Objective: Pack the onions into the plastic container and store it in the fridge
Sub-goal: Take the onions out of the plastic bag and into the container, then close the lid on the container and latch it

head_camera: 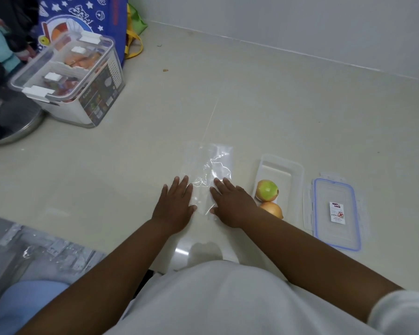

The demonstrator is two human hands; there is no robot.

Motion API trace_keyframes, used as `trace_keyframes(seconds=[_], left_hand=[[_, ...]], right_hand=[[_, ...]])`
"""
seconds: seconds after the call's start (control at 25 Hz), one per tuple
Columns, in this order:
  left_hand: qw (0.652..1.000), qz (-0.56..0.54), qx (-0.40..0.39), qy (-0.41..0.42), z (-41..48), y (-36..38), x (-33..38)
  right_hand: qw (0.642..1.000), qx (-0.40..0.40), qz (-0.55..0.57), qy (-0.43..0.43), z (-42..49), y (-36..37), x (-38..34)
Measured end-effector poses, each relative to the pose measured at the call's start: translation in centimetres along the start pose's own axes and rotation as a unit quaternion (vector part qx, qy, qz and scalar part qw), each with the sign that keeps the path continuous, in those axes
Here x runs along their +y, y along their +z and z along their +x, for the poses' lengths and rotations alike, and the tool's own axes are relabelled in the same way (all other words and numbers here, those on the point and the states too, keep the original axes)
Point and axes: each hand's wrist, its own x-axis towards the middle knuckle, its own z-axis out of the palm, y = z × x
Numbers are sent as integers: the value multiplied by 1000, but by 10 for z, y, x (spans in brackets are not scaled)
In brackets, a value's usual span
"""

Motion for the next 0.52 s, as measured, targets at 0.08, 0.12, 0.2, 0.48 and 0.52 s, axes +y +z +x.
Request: trace_keyframes(seconds=[0.08, 0.12, 0.2, 0.48, 0.52], left_hand=[[999, 33, -25, 2, 5, 0, -4], [999, 43, -28, 6, 7, -1, -6], [998, 52, -35, 10, 10, -3, -10], [995, -50, 81, 20, 4, -20, 10], [991, -74, 107, 35, 4, -25, 20]], right_hand=[[1000, -13, 1, 7, 3, 0, -2], [1000, -18, 1, 10, 3, 0, -3], [1000, -17, 6, 11, 2, -5, -4], [981, 167, 95, -11, -53, -24, -1], [972, 208, 109, 3, -67, -24, 5]])
